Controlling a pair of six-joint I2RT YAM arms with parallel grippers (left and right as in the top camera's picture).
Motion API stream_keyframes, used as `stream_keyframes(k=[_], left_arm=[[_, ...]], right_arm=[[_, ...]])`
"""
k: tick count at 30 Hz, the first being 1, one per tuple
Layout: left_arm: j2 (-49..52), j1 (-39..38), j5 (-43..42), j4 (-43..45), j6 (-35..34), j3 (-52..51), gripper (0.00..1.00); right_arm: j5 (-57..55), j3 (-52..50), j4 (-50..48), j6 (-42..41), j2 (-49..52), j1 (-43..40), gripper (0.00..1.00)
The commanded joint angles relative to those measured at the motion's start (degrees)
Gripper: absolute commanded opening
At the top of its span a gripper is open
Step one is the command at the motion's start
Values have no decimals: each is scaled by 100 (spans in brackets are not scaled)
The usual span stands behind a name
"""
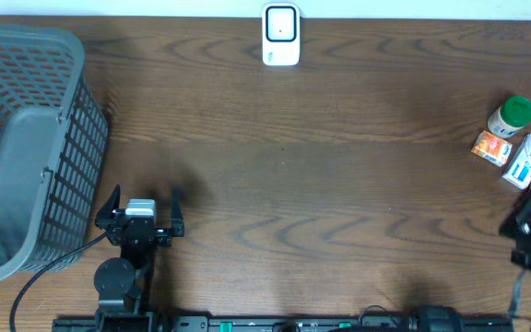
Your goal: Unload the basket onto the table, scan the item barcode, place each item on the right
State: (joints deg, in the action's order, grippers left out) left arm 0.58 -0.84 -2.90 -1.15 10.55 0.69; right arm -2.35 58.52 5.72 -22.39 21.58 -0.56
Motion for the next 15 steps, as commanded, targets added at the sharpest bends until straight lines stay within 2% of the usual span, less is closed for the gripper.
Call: stream_keyframes(k=[1, 4, 15], left_arm=[[-48, 17, 13, -267, 55, -46, 99], [-35, 17, 15, -267, 55, -46, 99], [-35, 17, 13, -267, 57, -46, 99]], right_arm=[[-79, 17, 24, -70, -514, 98, 99], [-79, 17, 94, -70, -868, 98, 99], [-85, 17, 229, -70, -1217, 98, 99]])
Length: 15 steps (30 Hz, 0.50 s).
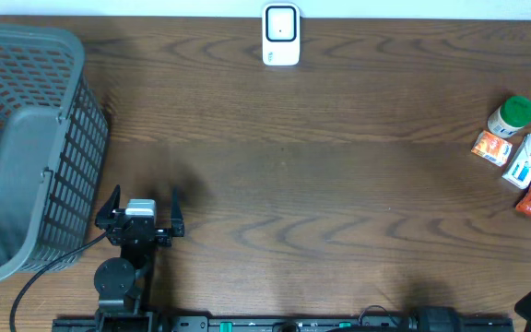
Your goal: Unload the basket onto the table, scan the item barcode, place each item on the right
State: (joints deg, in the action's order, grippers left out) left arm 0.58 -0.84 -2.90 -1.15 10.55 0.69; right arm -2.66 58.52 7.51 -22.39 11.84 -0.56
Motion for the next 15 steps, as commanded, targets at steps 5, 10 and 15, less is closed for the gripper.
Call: stream_keyframes(k=[5, 10, 15], left_arm=[[-35, 17, 13, -267, 55, -46, 99], [-35, 17, 15, -267, 55, -46, 99], [-35, 17, 13, -267, 55, -46, 99]], right_arm=[[-129, 17, 284, -70, -772, 98, 99], [-350, 37, 619, -70, -1147, 96, 99], [-662, -4, 706, -70, -1145, 96, 99]])
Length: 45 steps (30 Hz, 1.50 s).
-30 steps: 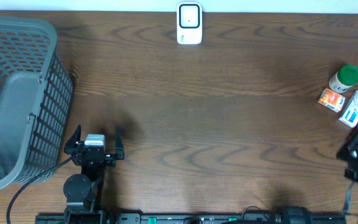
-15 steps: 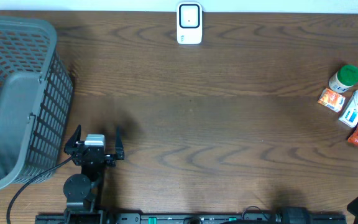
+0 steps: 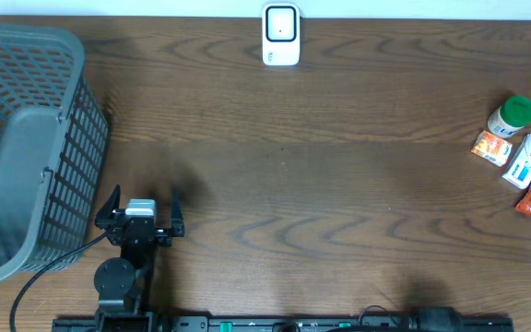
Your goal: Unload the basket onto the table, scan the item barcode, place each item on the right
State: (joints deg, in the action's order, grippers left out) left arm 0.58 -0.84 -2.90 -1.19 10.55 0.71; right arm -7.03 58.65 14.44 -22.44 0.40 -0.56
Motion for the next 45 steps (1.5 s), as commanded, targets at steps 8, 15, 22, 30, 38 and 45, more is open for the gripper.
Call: stream_keyframes(k=[8, 15, 22, 30, 38, 45], left_arm=[[-35, 17, 15, -262, 57, -48, 99], [-35, 17, 13, -262, 55, -48, 99], [-35, 17, 13, -262, 57, -48, 99], [-35, 17, 13, -262, 57, -48, 99], [-35, 17, 13, -262, 57, -48, 99], [-35, 17, 13, -262, 55, -48, 99]], right_arm=[[177, -22, 568, 1578, -2, 98, 99], [754, -275, 1215, 3126, 0, 98, 99], [1167, -1685, 643, 3318, 9, 105, 99], [1294, -3307, -201, 3309, -9, 103, 99], [1292, -4656, -1067, 3097, -15, 103, 99], [1200, -5713, -1572, 2892, -15, 103, 99]])
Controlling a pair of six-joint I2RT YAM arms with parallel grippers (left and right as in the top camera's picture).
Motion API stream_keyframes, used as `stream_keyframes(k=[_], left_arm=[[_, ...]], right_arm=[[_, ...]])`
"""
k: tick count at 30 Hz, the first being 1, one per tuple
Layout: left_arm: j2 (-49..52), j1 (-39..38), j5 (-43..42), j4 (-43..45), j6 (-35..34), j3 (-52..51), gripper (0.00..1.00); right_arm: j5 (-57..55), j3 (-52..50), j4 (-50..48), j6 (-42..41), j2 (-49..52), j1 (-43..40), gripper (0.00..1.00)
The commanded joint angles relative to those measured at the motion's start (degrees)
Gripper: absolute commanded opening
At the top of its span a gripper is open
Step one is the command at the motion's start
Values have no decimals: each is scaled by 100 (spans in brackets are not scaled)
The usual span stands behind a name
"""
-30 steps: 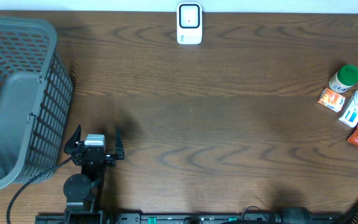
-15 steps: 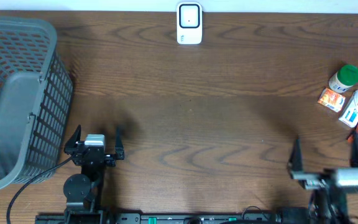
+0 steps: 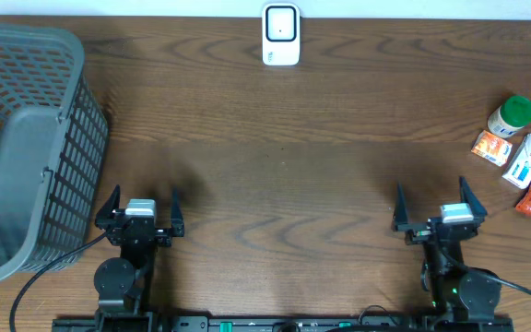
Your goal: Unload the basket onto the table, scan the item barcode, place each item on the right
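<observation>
The white barcode scanner (image 3: 281, 35) stands at the far edge of the table, in the middle. The items lie at the right edge: a white bottle with a green cap (image 3: 510, 116), a small orange box (image 3: 492, 148), a white and blue box (image 3: 530, 160) and a red packet. My left gripper (image 3: 146, 195) is open and holds nothing, near the front left. My right gripper (image 3: 431, 189) is open and holds nothing, near the front right, a little left of the items.
A large grey mesh basket (image 3: 26, 148) fills the left side, close beside the left arm. The brown wooden table (image 3: 284, 184) lies between the two arms and the scanner.
The right arm was out of view. It now stands at the front right with its gripper open. The left arm and the items have not moved.
The right arm was at the right edge, over the red packet. Then only a corner of it showed at the bottom right, then none of it. It now stands at the front right, open. The items, the scanner and the left arm kept their places.
</observation>
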State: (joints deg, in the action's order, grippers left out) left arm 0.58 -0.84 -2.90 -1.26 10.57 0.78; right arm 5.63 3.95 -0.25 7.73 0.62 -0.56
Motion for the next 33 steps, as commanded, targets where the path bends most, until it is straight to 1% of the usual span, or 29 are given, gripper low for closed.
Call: stream_keyframes(k=[1, 8, 33], left_arm=[[-35, 17, 13, -256, 52, -55, 99], [-35, 17, 13, -256, 55, -55, 99], [-35, 17, 13, -256, 55, -55, 99]], right_arm=[[-105, -319, -105, -125, -37, 103, 99], [-262, -365, 448, -125, -37, 103, 99], [-254, -363, 435, -127, -31, 101, 99]])
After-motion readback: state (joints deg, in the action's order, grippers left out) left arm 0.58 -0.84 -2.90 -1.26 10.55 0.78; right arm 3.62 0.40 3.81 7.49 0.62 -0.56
